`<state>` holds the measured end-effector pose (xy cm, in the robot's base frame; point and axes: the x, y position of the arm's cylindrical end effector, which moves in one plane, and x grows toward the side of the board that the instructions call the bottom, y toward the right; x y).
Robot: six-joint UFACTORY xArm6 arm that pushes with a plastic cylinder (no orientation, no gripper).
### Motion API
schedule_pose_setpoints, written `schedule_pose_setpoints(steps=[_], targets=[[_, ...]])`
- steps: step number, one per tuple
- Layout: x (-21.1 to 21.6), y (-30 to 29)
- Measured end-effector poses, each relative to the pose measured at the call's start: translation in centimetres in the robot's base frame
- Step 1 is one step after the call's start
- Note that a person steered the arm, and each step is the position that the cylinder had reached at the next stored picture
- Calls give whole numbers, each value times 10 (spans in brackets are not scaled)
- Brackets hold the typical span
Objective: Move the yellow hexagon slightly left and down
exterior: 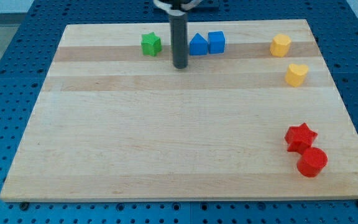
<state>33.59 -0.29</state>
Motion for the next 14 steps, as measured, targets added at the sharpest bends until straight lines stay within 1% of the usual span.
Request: schedule_pose_setpoints(steps=[2, 3, 4, 5, 7, 8, 9, 11, 12, 13, 14], targets=[[0, 0], [0, 12], [0, 83], [0, 121], [0, 243], [-17, 285], [-41, 291], [-53, 221], [-69, 201], [-77, 199], [-69, 199]])
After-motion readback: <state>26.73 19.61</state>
